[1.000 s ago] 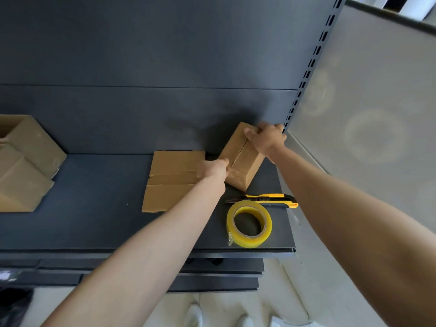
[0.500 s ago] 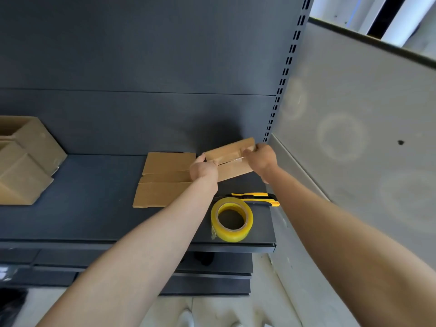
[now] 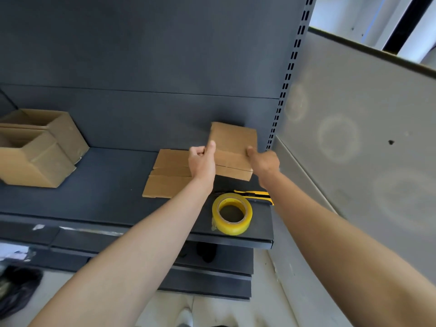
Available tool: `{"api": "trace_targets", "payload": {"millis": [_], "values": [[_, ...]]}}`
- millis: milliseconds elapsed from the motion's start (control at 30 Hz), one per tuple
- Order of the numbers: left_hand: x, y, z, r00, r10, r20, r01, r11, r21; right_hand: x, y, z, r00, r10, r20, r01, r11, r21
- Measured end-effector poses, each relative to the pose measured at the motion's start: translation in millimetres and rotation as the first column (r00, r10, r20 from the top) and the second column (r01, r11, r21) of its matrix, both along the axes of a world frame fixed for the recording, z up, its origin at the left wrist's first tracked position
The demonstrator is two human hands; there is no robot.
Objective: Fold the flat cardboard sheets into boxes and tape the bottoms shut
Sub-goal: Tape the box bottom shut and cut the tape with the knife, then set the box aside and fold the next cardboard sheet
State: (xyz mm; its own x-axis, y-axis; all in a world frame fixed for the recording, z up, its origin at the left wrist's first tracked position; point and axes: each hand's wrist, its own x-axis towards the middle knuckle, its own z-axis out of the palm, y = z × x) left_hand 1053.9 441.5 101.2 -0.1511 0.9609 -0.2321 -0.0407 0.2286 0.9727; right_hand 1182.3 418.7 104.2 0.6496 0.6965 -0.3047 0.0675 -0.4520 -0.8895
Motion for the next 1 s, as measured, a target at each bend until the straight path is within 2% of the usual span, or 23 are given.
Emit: {"api": "trace_targets", "payload": {"millis": [167, 400, 633, 867, 1000], "values": [[-37, 5, 9, 0.990, 0.063, -0.130, -0.052, 0.995, 0.090, -34, 3, 1, 0.996, 0.051, -0.074, -0.048, 0.998, 0.047], [-116, 28, 10, 0.986, 0.063, -0.154, -0.038, 0.986, 0.161, -95, 30, 22, 0.973, 0.224, -0.051, -0.216, 0.968, 0.130], [-239, 83, -5, 0.944, 0.240, -0.227, -0.209, 0.966, 0.151, -214, 89, 23, 0.896, 0.435, -0.091, -0.422, 0.897, 0.133], [-358, 165, -40, 0.894, 0.201, -0.401, -0.188, 0.979, 0.073, -326, 159, -20, 0.860, 0.410, -0.304, -0.428, 0.904, 0.008], [-384, 203, -66, 0.893, 0.153, -0.423, -0.163, 0.987, 0.014, -358, 190, -45, 0.863, 0.396, -0.312, -0.426, 0.904, -0.030]]}}
